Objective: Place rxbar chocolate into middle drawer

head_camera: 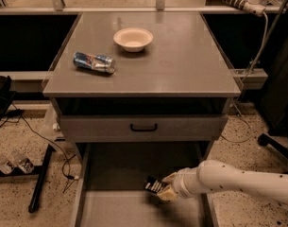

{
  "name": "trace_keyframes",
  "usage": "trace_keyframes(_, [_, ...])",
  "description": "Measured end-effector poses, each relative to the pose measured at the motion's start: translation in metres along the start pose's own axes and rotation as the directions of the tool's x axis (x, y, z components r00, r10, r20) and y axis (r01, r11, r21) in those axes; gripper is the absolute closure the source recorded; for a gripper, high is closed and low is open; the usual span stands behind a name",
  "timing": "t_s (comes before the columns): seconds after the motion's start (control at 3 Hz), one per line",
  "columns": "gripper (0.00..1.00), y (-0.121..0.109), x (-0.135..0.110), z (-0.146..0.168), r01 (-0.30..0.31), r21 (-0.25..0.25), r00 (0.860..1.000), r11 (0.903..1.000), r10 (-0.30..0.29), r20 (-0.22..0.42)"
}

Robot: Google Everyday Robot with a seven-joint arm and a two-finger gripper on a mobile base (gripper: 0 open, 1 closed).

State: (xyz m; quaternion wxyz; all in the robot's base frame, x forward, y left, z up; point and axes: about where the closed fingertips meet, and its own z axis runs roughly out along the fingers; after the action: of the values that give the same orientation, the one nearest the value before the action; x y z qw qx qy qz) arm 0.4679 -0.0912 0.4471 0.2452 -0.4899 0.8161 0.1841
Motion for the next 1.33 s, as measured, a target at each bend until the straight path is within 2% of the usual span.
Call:
trace_keyframes(0.33, [1.0, 0.0, 0.014, 0.041, 0.023, 0.03, 1.0, 0.9993, -0.024, 0.02])
trace_keyframes(0.67, [1.0, -0.008, 0.018, 0.069, 0.045, 0.081, 0.998, 0.9957, -0.048, 0.036])
trace_keyframes(1.0, [0.81, -0.014, 0.013, 0.069, 0.045, 0.104, 0.997, 0.9936, -0.05, 0.051])
trace_keyframes(1.33, [0.57, -0.014, 0.013, 0.069, 0.045, 0.104, 0.997, 0.9936, -0.05, 0.051])
